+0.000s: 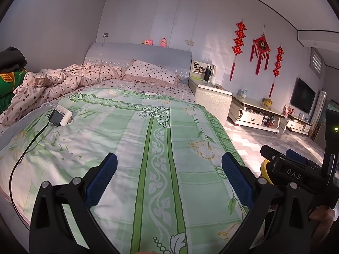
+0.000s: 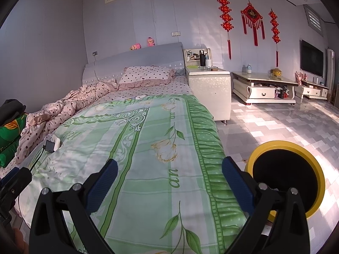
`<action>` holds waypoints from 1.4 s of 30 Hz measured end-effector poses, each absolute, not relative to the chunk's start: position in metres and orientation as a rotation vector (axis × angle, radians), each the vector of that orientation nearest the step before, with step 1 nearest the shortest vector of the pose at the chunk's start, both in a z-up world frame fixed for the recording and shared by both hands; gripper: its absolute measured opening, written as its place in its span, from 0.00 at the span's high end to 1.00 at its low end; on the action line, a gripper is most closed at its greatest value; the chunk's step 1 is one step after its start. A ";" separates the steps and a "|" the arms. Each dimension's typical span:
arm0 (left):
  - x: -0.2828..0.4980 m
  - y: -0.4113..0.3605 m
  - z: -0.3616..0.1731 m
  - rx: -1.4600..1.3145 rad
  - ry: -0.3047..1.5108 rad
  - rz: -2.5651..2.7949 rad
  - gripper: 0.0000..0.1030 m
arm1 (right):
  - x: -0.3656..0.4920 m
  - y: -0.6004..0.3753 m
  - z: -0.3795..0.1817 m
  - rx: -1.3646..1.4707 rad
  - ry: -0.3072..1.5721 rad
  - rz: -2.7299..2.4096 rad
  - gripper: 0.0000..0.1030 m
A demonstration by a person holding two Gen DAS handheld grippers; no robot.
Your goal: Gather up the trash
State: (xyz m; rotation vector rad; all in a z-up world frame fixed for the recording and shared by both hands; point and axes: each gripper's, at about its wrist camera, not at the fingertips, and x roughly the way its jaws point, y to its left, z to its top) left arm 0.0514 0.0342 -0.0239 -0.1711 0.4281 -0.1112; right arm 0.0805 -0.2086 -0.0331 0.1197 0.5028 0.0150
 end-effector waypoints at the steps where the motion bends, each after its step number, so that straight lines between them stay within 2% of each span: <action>1: 0.051 0.034 -0.024 -0.172 0.428 -0.111 0.08 | 0.080 -0.209 -0.033 0.121 0.503 0.015 0.08; 42: 0.051 0.032 -0.026 -0.183 0.438 -0.115 0.08 | 0.080 -0.209 -0.042 0.126 0.519 0.011 0.08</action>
